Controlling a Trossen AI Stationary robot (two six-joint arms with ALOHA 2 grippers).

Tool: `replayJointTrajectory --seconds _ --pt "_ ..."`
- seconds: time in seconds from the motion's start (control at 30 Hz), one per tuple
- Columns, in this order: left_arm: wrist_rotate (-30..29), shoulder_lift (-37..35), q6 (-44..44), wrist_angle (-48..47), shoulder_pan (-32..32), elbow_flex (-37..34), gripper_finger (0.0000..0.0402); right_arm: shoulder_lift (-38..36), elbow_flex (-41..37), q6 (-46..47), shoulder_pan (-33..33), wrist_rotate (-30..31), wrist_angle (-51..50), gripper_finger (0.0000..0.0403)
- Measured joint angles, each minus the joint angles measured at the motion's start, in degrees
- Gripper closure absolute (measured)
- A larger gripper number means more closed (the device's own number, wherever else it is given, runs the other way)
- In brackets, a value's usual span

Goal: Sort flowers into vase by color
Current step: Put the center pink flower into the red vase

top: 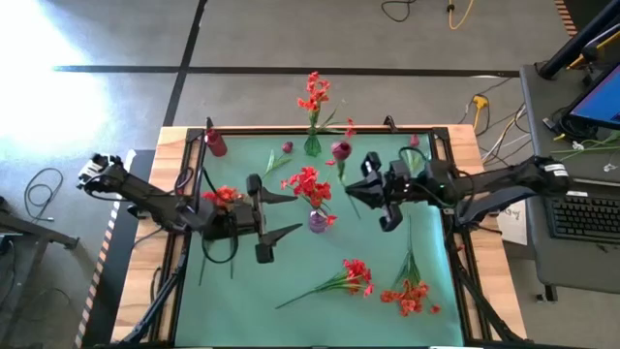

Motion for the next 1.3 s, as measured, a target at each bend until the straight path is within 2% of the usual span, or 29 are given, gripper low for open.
replayJointTrajectory --seconds 0.47,0.73,0.93,1.03,1.1,1.3 --pt "1.8 1.1 1.6 6.1 0.7 0.0 0.0145 14.0 16.1 -0.9 0.6 -5.1 -7.2 0.0394" --pt "1.7 0.9 2.8 8.6 1.1 0.0 0.0145 19.3 25.1 -3.4 1.7 -5.3 -16.1 0.0394" --pt "1.5 0.9 2.9 9.5 1.3 0.8 0.0158 21.6 28.2 -4.1 2.6 -6.6 -18.6 0.0394" --pt "1.5 0.9 2.9 9.6 1.2 0.8 0.0186 22.5 28.8 -4.7 2.8 -6.6 -18.7 0.0394" --pt "1.5 0.9 2.8 9.6 1.2 0.8 0.0218 22.6 29.0 -4.8 2.8 -6.3 -18.8 0.0394" --pt "-0.8 0.9 2.1 9.5 1.2 0.8 0.0369 22.6 29.1 -3.5 2.8 -5.6 -17.5 0.0384"
